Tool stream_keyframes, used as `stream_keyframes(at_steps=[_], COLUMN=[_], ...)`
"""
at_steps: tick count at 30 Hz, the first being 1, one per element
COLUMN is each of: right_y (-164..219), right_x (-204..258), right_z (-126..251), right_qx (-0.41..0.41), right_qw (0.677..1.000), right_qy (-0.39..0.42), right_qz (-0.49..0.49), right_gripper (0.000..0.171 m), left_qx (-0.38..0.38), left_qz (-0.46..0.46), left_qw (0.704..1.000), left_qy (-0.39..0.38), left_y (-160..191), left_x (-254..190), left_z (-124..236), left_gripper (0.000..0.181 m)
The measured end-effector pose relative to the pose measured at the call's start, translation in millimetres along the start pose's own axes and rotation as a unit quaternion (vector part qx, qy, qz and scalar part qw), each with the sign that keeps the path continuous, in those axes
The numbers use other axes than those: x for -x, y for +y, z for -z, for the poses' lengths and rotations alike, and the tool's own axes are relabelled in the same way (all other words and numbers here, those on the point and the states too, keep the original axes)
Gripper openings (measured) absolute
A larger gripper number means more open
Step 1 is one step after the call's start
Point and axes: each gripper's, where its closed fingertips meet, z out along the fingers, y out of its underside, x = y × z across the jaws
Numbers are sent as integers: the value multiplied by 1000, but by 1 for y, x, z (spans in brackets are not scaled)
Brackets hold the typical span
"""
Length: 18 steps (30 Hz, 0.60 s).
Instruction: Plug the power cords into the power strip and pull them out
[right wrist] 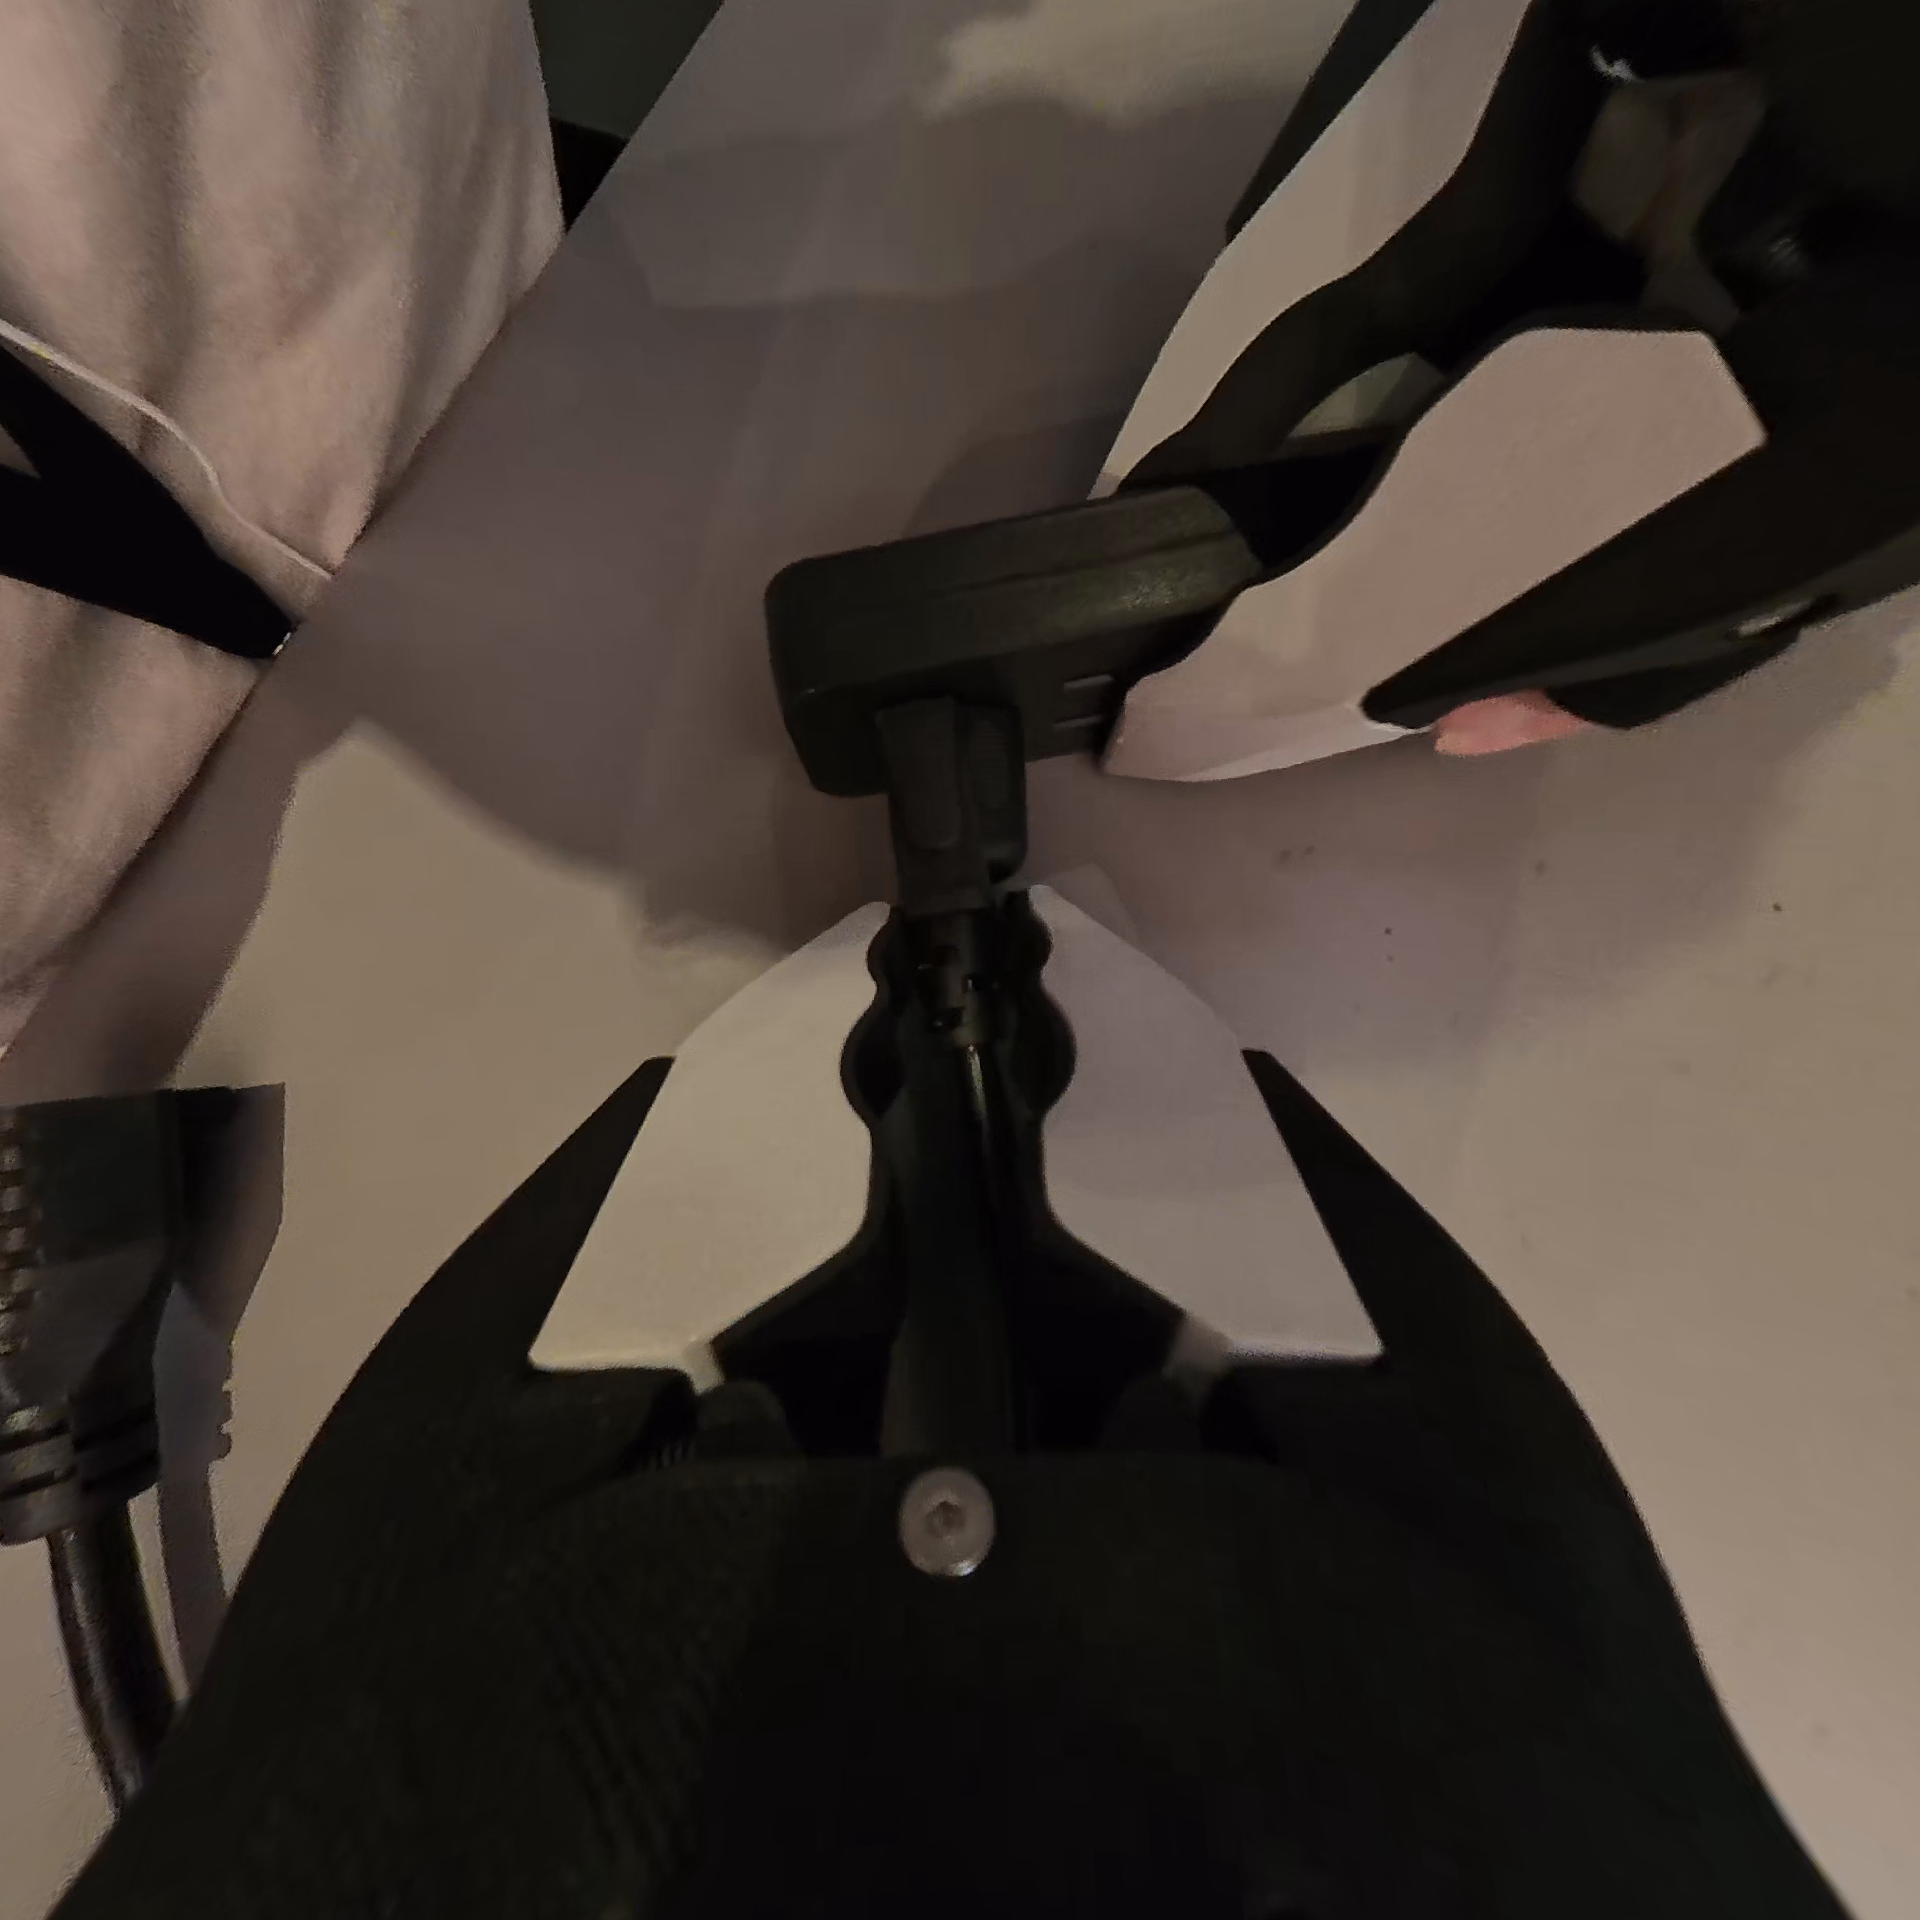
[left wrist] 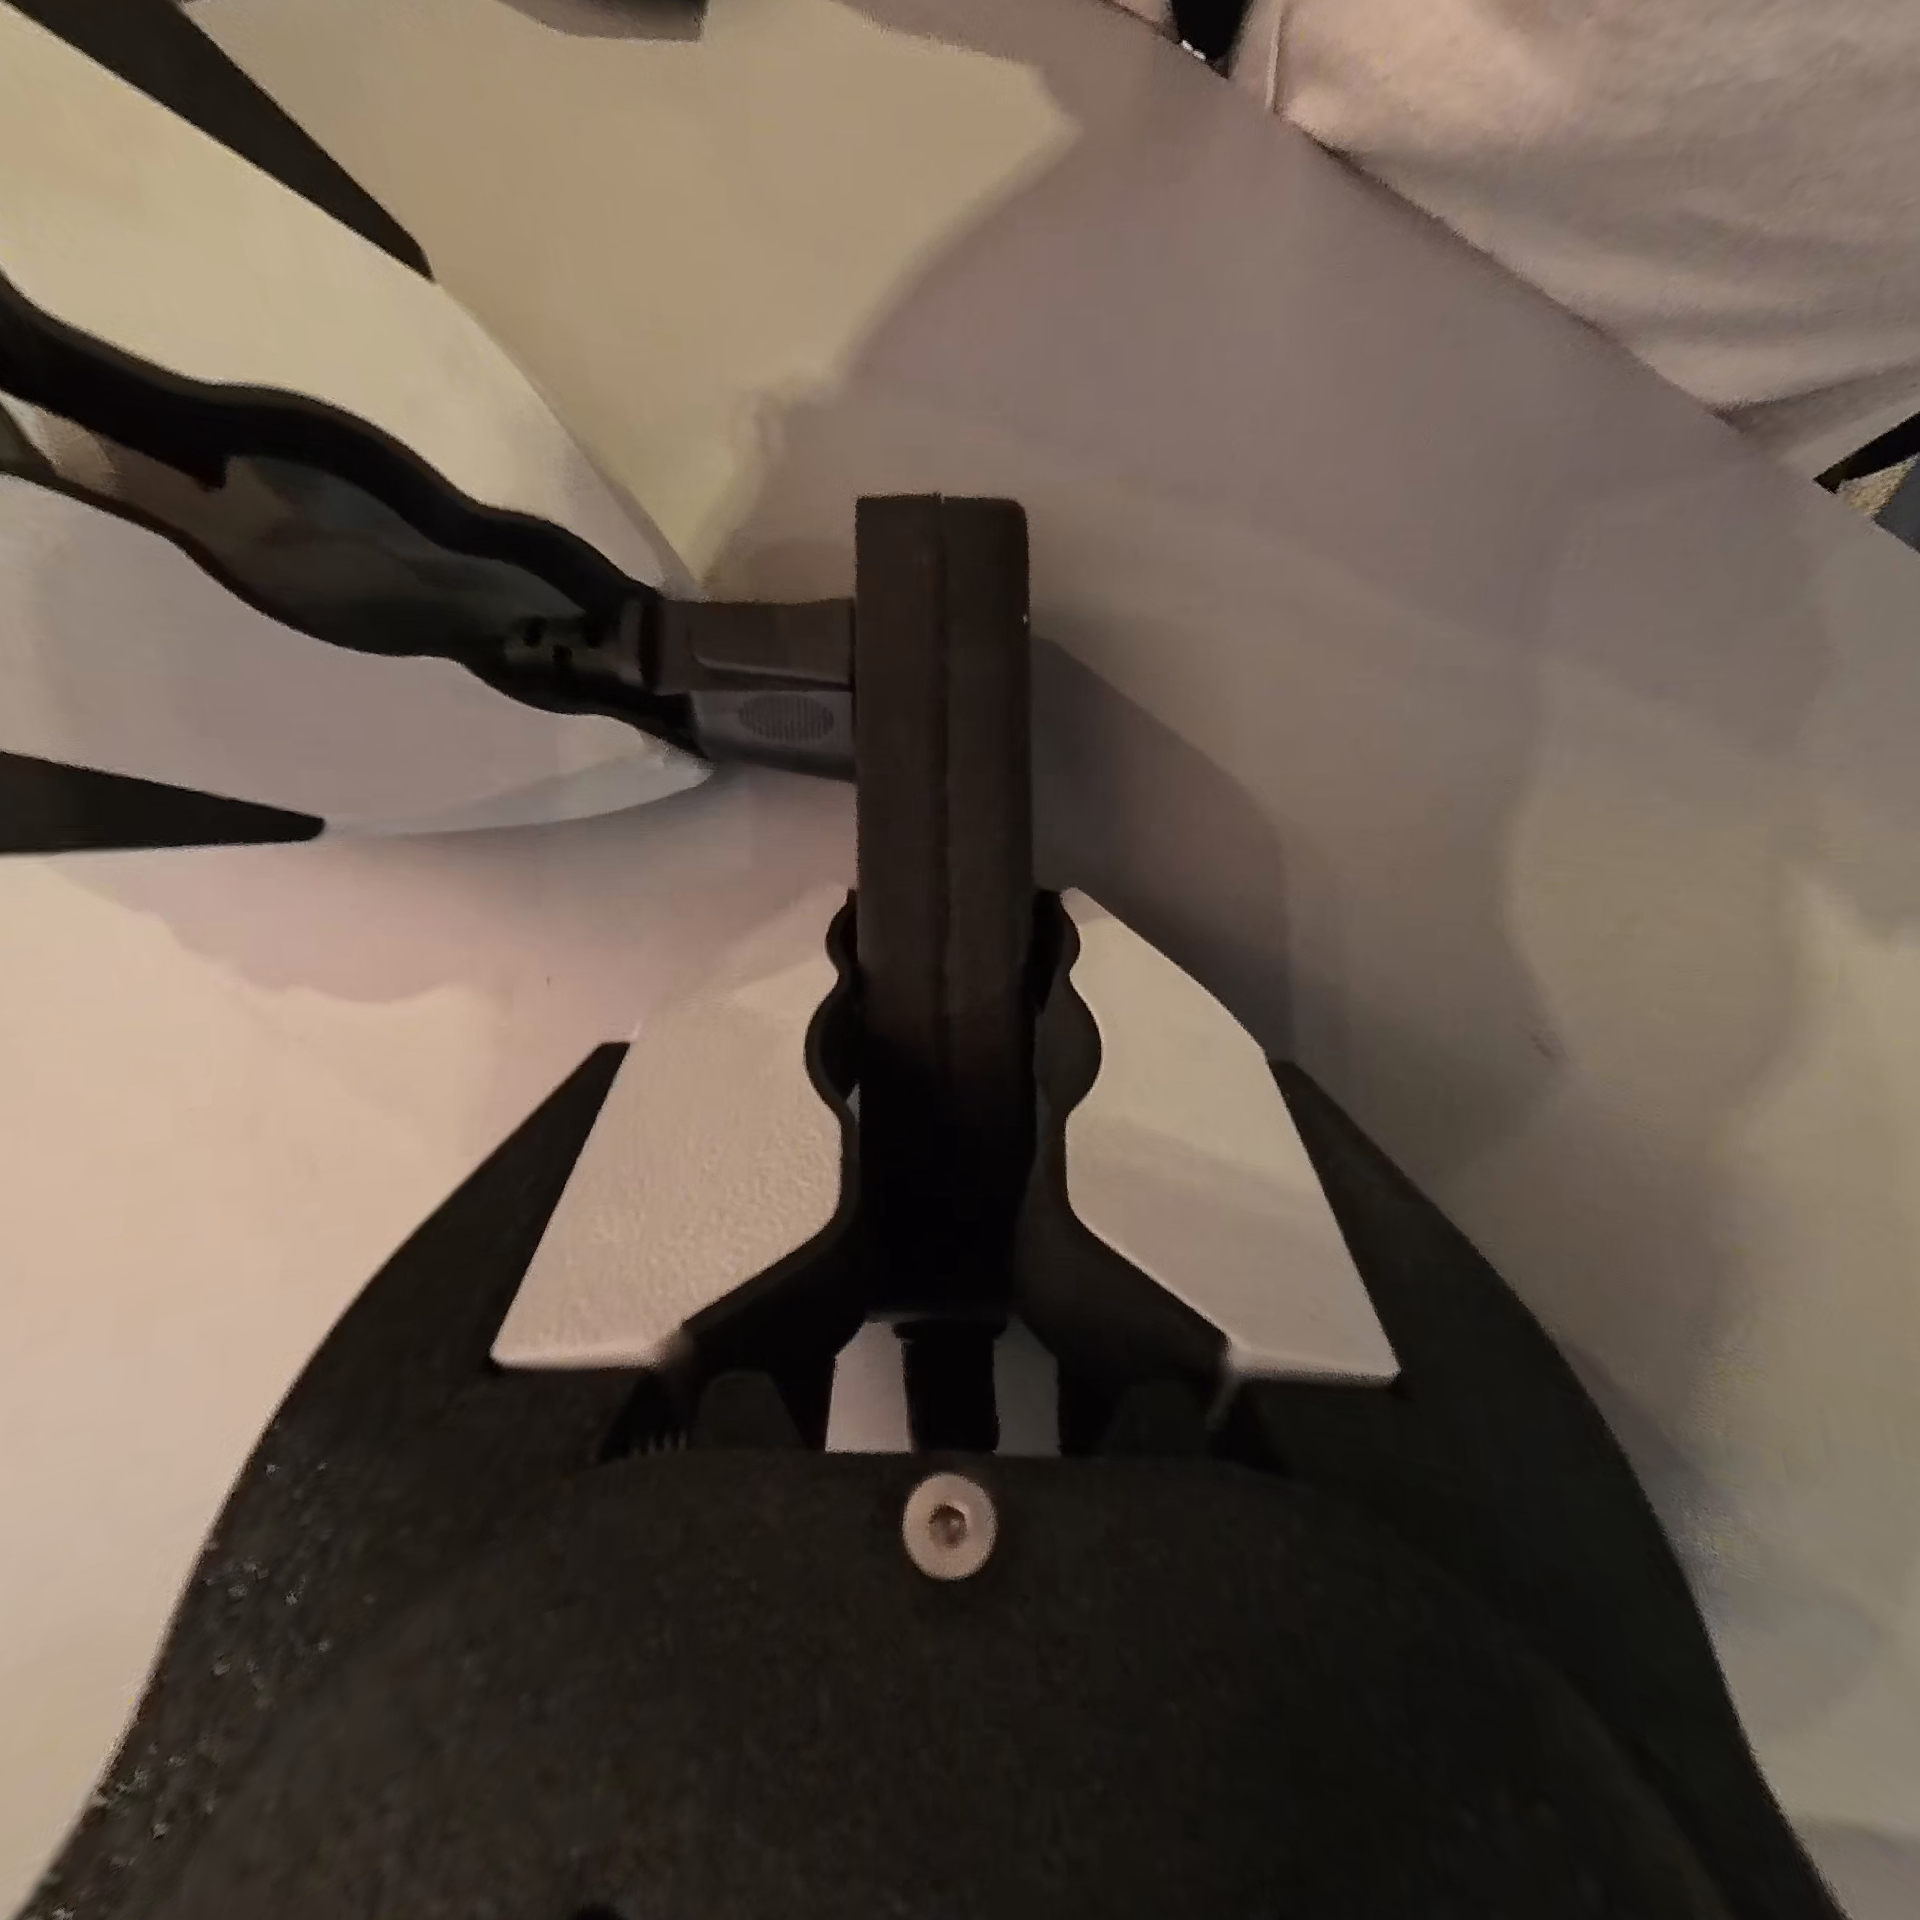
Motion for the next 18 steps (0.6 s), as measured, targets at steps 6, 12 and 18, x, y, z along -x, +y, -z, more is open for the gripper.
stream_keyframes(at_steps=[6, 12, 18], right_y=[-3, 0, -1], right_x=[4, -3, -23], right_z=[1, 1, 1], right_qx=[-11, -5, 1], right_qw=[999, 997, 990], right_qy=[40, 56, 121], right_qz=[-26, -52, -79], right_gripper=[20, 21, 21], left_qx=[-6, 50, 57], left_qz=[-1, 122, 175], left_qw=[1000, 991, 972], left_qy=[-10, 20, -147], left_y=[-2, 12, 2], left_x=[1, 7, 46], left_z=[-2, 17, 76], left_gripper=[31, 35, 49])
